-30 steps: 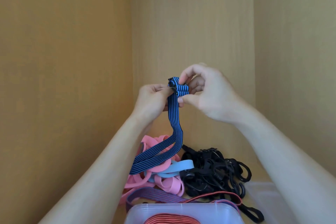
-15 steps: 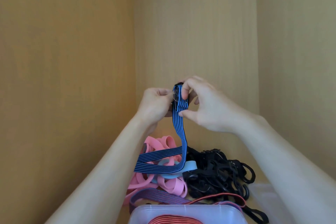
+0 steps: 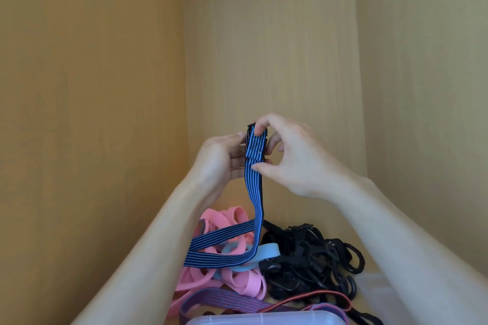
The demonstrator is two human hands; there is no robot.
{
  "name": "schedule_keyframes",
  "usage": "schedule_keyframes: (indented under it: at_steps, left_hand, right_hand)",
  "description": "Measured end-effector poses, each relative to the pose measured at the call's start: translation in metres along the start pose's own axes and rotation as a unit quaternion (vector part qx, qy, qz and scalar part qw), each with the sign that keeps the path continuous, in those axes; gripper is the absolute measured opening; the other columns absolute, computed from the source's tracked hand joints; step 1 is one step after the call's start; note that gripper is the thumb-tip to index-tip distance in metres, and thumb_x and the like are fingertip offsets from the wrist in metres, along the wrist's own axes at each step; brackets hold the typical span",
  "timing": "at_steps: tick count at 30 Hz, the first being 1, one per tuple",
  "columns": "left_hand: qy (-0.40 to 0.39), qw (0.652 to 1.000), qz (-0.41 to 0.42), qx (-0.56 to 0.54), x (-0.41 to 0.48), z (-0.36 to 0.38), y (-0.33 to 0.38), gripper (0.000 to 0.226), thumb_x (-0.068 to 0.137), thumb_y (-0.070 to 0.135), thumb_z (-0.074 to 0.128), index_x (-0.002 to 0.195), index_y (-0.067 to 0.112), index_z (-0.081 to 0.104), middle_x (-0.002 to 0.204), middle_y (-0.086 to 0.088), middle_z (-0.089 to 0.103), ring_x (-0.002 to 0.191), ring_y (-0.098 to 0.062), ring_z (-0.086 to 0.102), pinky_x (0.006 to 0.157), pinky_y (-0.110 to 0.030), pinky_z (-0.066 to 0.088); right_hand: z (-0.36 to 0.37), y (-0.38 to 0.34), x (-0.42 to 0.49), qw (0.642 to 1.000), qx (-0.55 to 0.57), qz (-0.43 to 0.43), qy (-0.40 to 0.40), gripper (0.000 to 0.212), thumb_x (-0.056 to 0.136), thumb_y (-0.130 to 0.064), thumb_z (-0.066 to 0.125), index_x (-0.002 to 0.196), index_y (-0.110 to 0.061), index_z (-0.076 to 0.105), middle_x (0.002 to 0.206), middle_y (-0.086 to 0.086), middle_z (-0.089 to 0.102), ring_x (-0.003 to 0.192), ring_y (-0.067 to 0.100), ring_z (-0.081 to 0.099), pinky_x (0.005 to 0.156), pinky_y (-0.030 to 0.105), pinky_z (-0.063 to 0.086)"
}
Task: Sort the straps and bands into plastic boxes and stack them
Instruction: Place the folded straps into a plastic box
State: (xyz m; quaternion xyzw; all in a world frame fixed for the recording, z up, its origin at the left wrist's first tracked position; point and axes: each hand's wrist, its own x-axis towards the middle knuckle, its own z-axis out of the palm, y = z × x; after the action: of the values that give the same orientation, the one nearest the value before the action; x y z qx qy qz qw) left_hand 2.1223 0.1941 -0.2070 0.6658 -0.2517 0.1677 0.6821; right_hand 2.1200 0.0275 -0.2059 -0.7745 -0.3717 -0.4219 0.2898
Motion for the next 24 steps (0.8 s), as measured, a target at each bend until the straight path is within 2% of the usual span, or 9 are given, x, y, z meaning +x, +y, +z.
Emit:
schedule_keyframes:
  at_steps: [3, 6, 8, 10, 13, 16, 19, 22, 24]
  left_hand:
    - [-0.042, 0.999, -0.004, -0.007, 0.000, 0.000, -0.001, 0.033, 0.102, 0.011, 0.044, 0.124, -0.003, 0.064, 0.114, -0.022, 0.072, 0.089, -0.026, 0.069, 0.076, -0.035, 0.056]
    - [-0.076, 0.997, 0.004, 0.027, 0.000, 0.001, -0.006, 0.030, 0.099, -0.001, 0.051, 0.126, 0.002, 0.063, 0.111, -0.011, 0.075, 0.093, -0.021, 0.072, 0.079, -0.032, 0.056]
    - [-0.074, 0.996, 0.010, 0.045, 0.001, 0.002, -0.009, 0.032, 0.099, -0.004, 0.053, 0.129, 0.003, 0.061, 0.112, -0.012, 0.075, 0.095, -0.020, 0.072, 0.081, -0.030, 0.057]
    - [-0.067, 0.996, 0.016, 0.053, 0.001, 0.002, -0.010, 0.035, 0.098, -0.005, 0.055, 0.131, 0.003, 0.059, 0.113, -0.013, 0.075, 0.093, -0.020, 0.073, 0.082, -0.030, 0.059]
    - [-0.071, 0.996, 0.024, 0.055, 0.000, 0.002, -0.010, 0.035, 0.098, -0.007, 0.055, 0.130, 0.005, 0.059, 0.115, -0.016, 0.074, 0.095, -0.023, 0.073, 0.086, -0.034, 0.059]
    - [-0.086, 0.995, 0.018, 0.054, -0.001, 0.002, -0.007, 0.036, 0.100, -0.008, 0.049, 0.131, 0.009, 0.058, 0.105, -0.011, 0.075, 0.095, -0.026, 0.072, 0.084, -0.039, 0.059]
    - [-0.085, 0.996, 0.006, 0.040, -0.002, 0.006, -0.006, 0.039, 0.102, -0.008, 0.044, 0.138, 0.009, 0.048, 0.103, -0.012, 0.073, 0.089, -0.026, 0.068, 0.079, -0.043, 0.058]
    - [-0.079, 0.996, 0.008, 0.049, -0.002, 0.008, -0.005, 0.050, 0.103, -0.010, 0.039, 0.148, 0.009, 0.035, 0.110, -0.017, 0.069, 0.088, -0.027, 0.063, 0.077, -0.041, 0.051]
    - [-0.078, 0.995, 0.015, 0.062, 0.000, 0.008, -0.005, 0.053, 0.102, -0.011, 0.038, 0.152, 0.007, 0.030, 0.112, -0.017, 0.068, 0.088, -0.027, 0.062, 0.075, -0.037, 0.048]
  right_hand:
    - [-0.003, 0.004, 0.000, 1.000, -0.014, 0.008, -0.010, 0.047, 0.076, -0.023, 0.082, 0.104, -0.039, 0.047, 0.099, -0.046, 0.046, 0.089, -0.019, 0.049, 0.061, 0.009, 0.036]
    - [-0.003, 0.011, -0.001, 0.999, -0.025, 0.018, -0.023, 0.047, 0.078, -0.020, 0.081, 0.105, -0.039, 0.047, 0.098, -0.035, 0.049, 0.093, -0.017, 0.047, 0.067, 0.008, 0.036]
    - [-0.002, 0.015, 0.000, 0.999, -0.028, 0.028, -0.030, 0.045, 0.079, -0.018, 0.080, 0.105, -0.037, 0.049, 0.103, -0.027, 0.049, 0.095, -0.009, 0.047, 0.074, 0.009, 0.038]
    - [-0.003, 0.016, 0.002, 0.999, -0.003, 0.038, -0.035, 0.037, 0.081, -0.016, 0.079, 0.103, -0.033, 0.055, 0.109, -0.021, 0.052, 0.097, -0.001, 0.049, 0.080, 0.020, 0.040]
    - [-0.008, 0.014, 0.005, 0.996, 0.071, 0.044, -0.023, 0.020, 0.084, -0.014, 0.075, 0.098, -0.025, 0.064, 0.112, -0.013, 0.059, 0.094, 0.006, 0.058, 0.074, 0.018, 0.043]
    - [-0.010, 0.015, 0.005, 0.989, 0.121, 0.078, 0.025, 0.016, 0.090, -0.015, 0.069, 0.099, -0.027, 0.063, 0.103, -0.010, 0.065, 0.073, 0.000, 0.062, 0.058, 0.007, 0.042]
    - [-0.008, 0.019, 0.006, 0.985, 0.126, 0.106, 0.046, 0.015, 0.094, -0.022, 0.066, 0.107, -0.029, 0.061, 0.108, -0.017, 0.063, 0.072, -0.006, 0.061, 0.060, 0.004, 0.041]
    - [-0.005, 0.020, 0.006, 0.984, 0.123, 0.128, 0.031, 0.019, 0.097, -0.027, 0.063, 0.116, -0.027, 0.060, 0.107, -0.016, 0.062, 0.071, -0.009, 0.061, 0.060, 0.006, 0.041]
    - [-0.004, 0.020, 0.005, 0.983, 0.126, 0.135, 0.004, 0.010, 0.099, -0.029, 0.060, 0.108, -0.031, 0.064, 0.097, -0.017, 0.065, 0.068, -0.011, 0.061, 0.059, 0.008, 0.039]
